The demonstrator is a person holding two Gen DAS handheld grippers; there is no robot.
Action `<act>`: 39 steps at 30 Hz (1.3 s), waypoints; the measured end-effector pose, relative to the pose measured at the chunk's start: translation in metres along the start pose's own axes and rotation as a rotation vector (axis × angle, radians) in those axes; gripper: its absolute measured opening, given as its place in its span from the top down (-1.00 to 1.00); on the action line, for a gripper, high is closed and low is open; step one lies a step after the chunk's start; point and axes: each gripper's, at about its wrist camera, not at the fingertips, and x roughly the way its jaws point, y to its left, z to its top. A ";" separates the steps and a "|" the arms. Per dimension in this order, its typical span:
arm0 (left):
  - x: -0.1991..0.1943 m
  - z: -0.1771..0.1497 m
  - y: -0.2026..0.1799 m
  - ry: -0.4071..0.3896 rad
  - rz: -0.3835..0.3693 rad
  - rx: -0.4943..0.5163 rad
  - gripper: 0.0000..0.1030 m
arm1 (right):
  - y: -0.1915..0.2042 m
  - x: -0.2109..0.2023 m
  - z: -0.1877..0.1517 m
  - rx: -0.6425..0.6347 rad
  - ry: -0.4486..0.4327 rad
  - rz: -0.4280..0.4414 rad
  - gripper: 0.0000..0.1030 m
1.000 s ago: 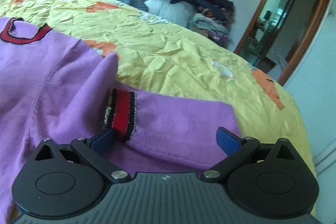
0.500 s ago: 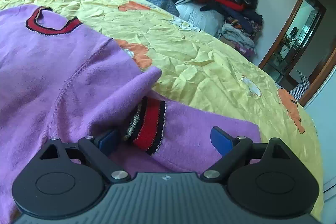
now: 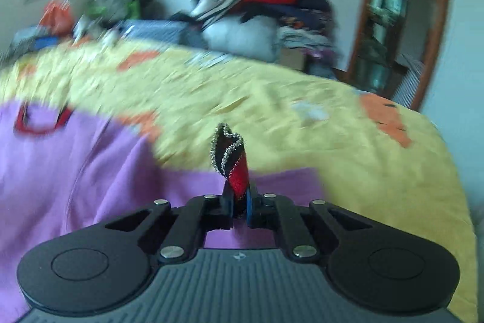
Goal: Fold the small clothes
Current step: 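Lift the cuff with the right tool and fold the sleeve across the sweater body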
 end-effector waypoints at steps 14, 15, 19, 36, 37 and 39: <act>-0.088 -0.017 0.100 -0.102 0.186 0.036 -1.00 | 0.036 -0.123 0.124 0.182 -0.229 0.236 0.87; -0.094 -0.018 0.107 -0.108 0.191 0.031 -1.00 | 0.047 -0.126 0.130 0.185 -0.236 0.261 0.87; -0.116 -0.026 0.136 -0.129 0.209 -0.008 -1.00 | 0.111 -0.129 0.149 0.172 -0.251 0.370 0.87; -0.135 -0.050 0.172 -0.105 0.297 -0.047 -1.00 | 0.386 0.017 0.064 0.056 -0.017 0.435 0.87; -0.134 -0.049 0.172 -0.101 0.300 -0.048 -1.00 | 0.395 0.025 0.055 0.051 0.013 0.443 0.87; -0.130 -0.048 0.170 -0.095 0.295 -0.050 -1.00 | 0.411 0.041 0.041 0.028 0.059 0.455 0.86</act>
